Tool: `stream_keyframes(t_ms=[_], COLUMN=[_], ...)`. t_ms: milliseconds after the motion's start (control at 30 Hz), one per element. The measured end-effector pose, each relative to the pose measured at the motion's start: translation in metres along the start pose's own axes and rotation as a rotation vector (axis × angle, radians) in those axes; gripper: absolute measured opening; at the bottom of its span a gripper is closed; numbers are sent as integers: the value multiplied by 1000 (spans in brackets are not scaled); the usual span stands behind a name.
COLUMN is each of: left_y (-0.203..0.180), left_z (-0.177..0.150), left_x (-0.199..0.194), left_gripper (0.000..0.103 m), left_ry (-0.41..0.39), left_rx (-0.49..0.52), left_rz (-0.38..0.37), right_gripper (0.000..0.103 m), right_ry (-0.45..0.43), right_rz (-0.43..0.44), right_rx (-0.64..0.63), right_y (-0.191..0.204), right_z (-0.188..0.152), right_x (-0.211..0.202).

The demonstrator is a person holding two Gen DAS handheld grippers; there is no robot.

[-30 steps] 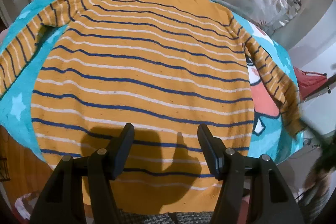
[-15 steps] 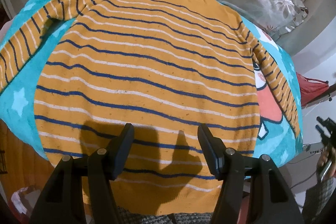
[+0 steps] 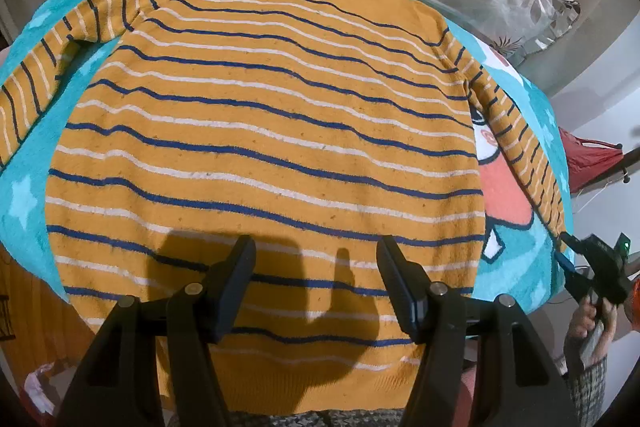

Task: Fold small clothes

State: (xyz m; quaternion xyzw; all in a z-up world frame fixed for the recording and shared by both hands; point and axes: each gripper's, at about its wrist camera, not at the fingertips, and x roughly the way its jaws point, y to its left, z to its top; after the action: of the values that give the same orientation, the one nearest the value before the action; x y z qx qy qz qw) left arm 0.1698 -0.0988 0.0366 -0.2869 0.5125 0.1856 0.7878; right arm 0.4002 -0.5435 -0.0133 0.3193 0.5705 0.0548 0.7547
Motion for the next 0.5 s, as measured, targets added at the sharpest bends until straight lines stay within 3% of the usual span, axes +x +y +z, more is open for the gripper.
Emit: stream_keyframes(t_ms=[133,167,200,233,333,500], left_y=[4,6,8,10,20,54], left_z=[-1,-1,-1,0,3,10], left_x=[-3,-5,-6,-8,-19,-45], left_gripper=[62,62,62,62,62,62], left_ry=[-9,-13,-16,-20,-48,-102], left_rx=[-18,-25,-32,-36,-54,-113], left_rz=[6,6,5,4,5,35], right_gripper=[41,36,17,6,6,5], right_ry=[-75,-84,-88,-78,-104,-283], right_rz=[-76,-94,-90,-69,-61,-154], right_rx=[-1,-2,7,21,24,-45], right_y=[12,12,11,8,7,24], right_z=[10,12,14,16,30,69], right_x=[2,2,3,3,-6,-54])
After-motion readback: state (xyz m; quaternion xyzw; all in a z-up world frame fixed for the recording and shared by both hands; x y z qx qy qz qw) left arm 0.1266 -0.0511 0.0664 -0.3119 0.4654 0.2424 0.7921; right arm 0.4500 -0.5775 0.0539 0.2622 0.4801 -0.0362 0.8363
